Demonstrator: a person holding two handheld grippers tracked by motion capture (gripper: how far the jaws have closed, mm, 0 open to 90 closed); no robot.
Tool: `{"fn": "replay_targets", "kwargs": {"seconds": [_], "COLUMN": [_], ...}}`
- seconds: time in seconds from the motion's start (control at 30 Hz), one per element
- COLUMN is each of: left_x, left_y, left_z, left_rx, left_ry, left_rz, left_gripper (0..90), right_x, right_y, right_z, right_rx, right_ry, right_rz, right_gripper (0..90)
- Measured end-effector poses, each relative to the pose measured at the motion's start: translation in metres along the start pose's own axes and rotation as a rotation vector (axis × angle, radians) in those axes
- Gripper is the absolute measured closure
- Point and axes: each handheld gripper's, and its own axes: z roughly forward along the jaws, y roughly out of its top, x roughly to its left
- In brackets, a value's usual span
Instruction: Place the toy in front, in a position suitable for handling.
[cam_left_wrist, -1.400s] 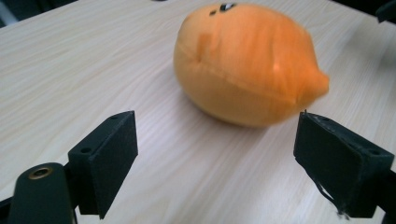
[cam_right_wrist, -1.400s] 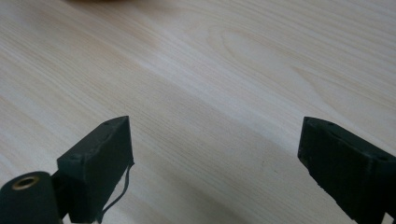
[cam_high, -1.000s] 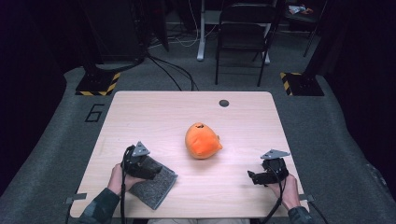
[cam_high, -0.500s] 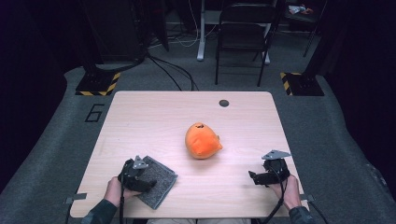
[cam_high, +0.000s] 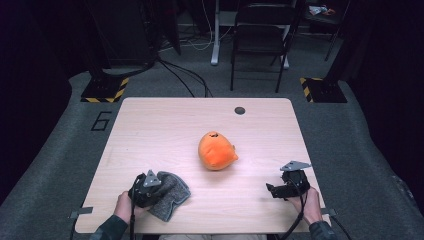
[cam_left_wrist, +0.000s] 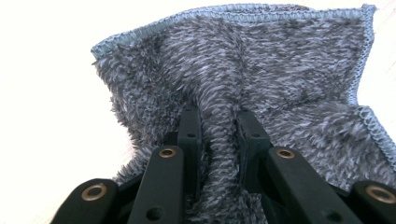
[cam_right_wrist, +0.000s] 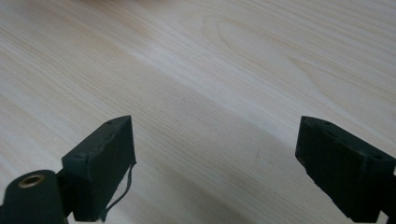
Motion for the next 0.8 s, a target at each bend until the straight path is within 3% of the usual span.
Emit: {"fn": "replay_targets", "kwargs": {"seconds": [0.1, 0.27, 0.3, 0.33, 0.6, 0.8], "left_x": [0.001, -0.008, -0.008, -0.011, -0.023, -0.034], "left_y": [0.001, 0.008, 0.008, 0.012, 0.029, 0.042], "left_z": [-0.001, -0.004, -0.004, -0.005, -0.003, 0.007], "left_rx": [-0.003, -0.056, -0.056, -0.062, -0.090, -0.094], "left_ry": [-0.009, -0.054, -0.054, -0.081, -0.124, -0.165], "left_rz": [0.008, 0.010, 0.010, 0.018, 0.048, 0.070], "left_gripper": [75.8, 75.8, 75.8, 75.8, 75.8, 75.7], "right_x": [-0.001, -0.001, -0.001, -0.001, -0.001, 0.000], "right_y": [0.000, 0.000, 0.000, 0.000, -0.001, 0.000], "right_z": [0.000, -0.001, -0.001, -0.001, -0.001, 0.001], "right_rx": [0.005, -0.005, -0.005, 0.002, 0.001, 0.009], "right_ry": [0.005, -0.004, -0.004, 0.006, -0.005, 0.005], "right_rz": [-0.006, -0.003, -0.003, -0.005, -0.011, -0.016], "right_gripper": [11.0, 11.6, 11.6, 11.7, 12.0, 12.1]}}
